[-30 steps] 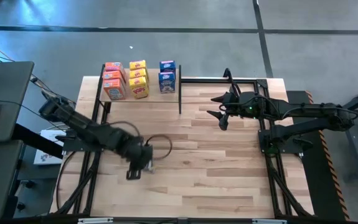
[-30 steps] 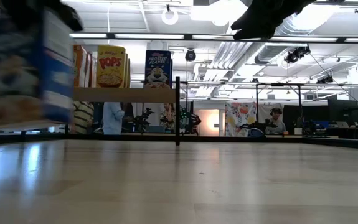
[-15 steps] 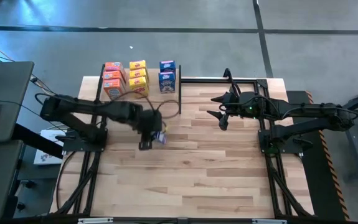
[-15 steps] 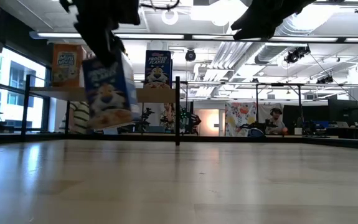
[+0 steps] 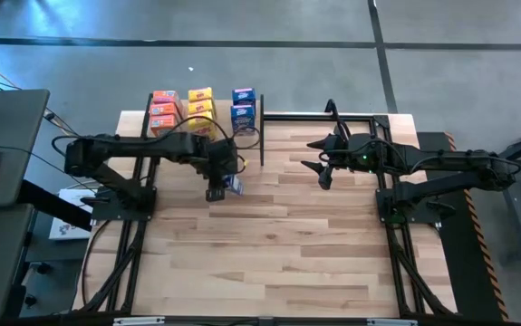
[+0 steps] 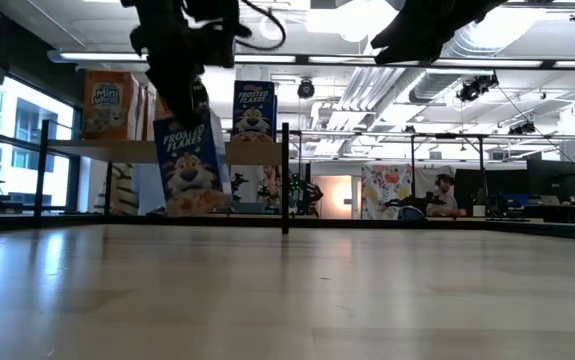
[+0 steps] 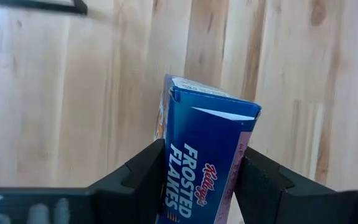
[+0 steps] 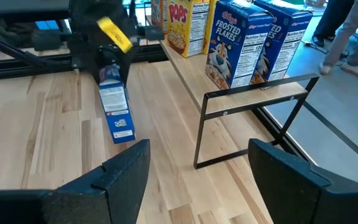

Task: Stack cereal on shelf
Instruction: Put the blue cereal box on the shelf aligned with the other blue cereal boxes

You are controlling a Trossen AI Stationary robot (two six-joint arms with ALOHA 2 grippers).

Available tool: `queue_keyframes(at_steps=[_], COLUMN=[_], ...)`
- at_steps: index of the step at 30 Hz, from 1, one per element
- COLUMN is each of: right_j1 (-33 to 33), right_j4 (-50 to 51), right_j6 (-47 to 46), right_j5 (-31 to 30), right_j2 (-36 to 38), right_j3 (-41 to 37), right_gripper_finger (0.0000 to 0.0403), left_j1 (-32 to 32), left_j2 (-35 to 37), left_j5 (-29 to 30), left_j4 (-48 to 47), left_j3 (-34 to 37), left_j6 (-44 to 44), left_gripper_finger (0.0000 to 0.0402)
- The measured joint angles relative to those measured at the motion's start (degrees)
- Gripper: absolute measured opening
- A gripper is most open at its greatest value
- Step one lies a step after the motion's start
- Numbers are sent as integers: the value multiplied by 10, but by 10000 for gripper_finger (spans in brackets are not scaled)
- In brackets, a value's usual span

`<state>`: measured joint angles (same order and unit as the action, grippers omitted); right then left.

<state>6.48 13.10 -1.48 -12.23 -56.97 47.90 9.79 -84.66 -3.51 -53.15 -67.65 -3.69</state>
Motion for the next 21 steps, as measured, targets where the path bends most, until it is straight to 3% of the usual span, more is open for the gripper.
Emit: queue_keyframes(at_steps=[21], right_j1=[0], right_j4=[6], right_j6=[0], right_j5=[0], right_j2=[0], right_j3=[0], right_gripper_finger=[264], left_j1=[7], left_j2=[-28], left_j5=[10], left_j4=[0], left_j3=[1], left_j6=[6], left_gripper_finger=[158])
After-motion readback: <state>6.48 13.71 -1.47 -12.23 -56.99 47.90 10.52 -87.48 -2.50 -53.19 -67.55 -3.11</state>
